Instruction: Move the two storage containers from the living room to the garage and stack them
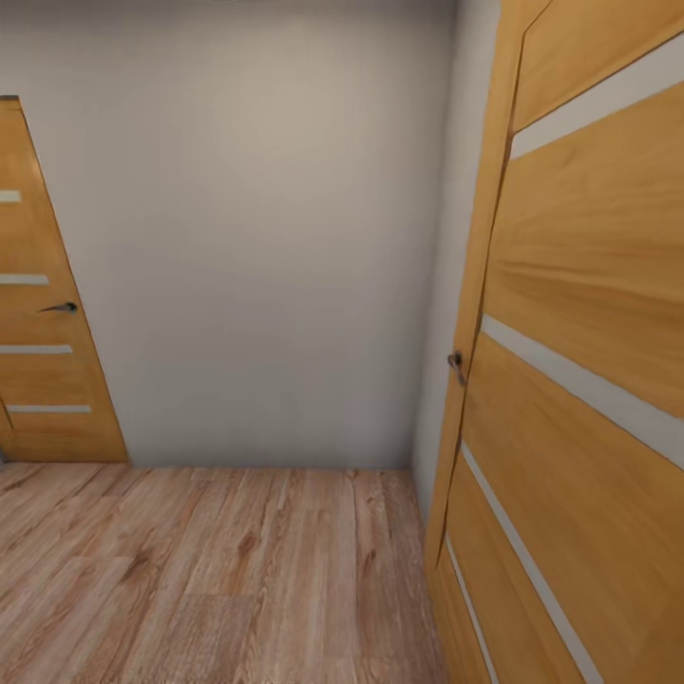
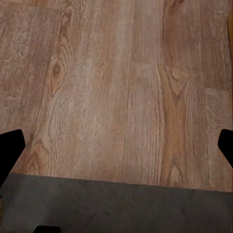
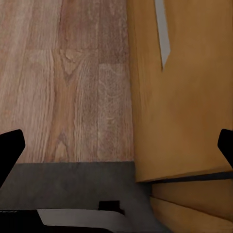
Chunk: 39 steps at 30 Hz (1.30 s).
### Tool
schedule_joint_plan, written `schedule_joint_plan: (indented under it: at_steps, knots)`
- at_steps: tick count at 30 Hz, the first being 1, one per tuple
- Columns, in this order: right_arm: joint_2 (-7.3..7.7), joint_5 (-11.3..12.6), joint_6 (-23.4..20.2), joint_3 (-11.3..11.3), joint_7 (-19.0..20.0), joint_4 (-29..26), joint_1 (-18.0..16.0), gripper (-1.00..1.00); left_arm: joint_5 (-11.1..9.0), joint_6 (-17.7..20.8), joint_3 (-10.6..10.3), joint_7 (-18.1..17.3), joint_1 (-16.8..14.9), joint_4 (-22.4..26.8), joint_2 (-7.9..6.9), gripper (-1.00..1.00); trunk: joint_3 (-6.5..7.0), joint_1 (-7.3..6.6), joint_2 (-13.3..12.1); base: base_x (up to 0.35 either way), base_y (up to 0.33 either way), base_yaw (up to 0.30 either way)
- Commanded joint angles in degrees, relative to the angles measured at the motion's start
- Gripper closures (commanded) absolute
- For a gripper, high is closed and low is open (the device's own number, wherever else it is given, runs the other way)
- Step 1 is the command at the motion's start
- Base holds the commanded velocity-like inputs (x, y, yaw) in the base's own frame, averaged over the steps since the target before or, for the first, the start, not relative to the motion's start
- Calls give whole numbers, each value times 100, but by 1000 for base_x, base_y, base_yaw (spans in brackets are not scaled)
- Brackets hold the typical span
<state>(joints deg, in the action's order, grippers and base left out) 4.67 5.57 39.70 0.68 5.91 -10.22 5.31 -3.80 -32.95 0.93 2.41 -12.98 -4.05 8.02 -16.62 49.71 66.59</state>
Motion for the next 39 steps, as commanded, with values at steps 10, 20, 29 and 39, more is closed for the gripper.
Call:
schedule_joint_plan:
  at_steps: [10, 20, 29, 39]
  knots:
    - [-1, -39, 11, -156, 59, -18, -375, -100, -25, -27, 2, 7, -12, -26, -24, -100, -4, 1, 4, 0, 77, 297]
    - [-1, -39, 22, -156, 65, -15, -372, -100, -34, -32, 12, 28, -11, -26, -9, -100, -4, 1, 4, 0, 9, 51]
    - [-1, -47, 26, -148, 53, -21, -377, -100, -49, -27, 19, 28, -13, -33, -43, -100, -4, 1, 4, 0, 0, 1]
    - [-25, -79, 21, -112, -133, -173, -420, -100, -25, -782, 21, 865, 357, -58, -188, -100, -4, 1, 4, 0, 0, 0]
